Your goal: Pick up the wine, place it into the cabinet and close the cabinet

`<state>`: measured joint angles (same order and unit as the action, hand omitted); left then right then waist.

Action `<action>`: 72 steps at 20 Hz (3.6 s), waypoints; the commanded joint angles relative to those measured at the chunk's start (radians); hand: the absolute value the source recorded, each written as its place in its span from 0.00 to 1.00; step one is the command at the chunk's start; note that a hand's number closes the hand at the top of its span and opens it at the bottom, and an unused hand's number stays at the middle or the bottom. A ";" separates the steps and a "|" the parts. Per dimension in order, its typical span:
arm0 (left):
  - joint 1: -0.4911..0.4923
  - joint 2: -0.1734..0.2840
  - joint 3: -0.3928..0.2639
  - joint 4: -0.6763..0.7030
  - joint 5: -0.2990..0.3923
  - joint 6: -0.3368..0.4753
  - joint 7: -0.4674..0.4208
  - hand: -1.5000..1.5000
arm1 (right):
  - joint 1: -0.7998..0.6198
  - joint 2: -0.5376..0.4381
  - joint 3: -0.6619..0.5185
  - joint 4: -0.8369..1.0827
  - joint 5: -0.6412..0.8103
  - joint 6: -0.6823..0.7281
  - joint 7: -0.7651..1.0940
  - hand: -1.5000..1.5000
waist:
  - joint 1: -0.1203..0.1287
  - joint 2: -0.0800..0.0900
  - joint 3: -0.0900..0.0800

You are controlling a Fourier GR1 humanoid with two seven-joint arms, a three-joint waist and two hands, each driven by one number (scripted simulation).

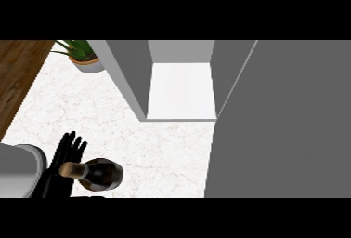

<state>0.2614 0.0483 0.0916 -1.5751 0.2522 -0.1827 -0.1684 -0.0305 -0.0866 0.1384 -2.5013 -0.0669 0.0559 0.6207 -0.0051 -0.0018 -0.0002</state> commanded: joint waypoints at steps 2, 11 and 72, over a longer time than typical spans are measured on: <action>-0.057 0.064 0.080 0.097 0.046 -0.059 -0.034 0.00 | -0.078 0.002 -0.025 -0.049 -0.029 -0.027 0.058 0.00 | 0.006 0.001 0.000; -0.048 0.033 0.039 0.128 0.006 -0.054 -0.051 0.00 | 0.062 0.014 0.008 -0.089 -0.024 0.016 -0.019 0.00 | 0.003 0.001 0.000; -0.217 0.028 -0.064 -0.206 -0.020 -0.003 -0.021 1.00 | -0.024 0.039 -0.034 -0.020 -0.029 0.017 0.011 0.00 | 0.008 -0.001 0.001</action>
<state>0.0404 0.0865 0.0649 -1.6361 0.2268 -0.2226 -0.3125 -0.0792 -0.0648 0.1016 -2.4857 -0.0624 0.0714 0.6527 0.0016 -0.0032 0.0006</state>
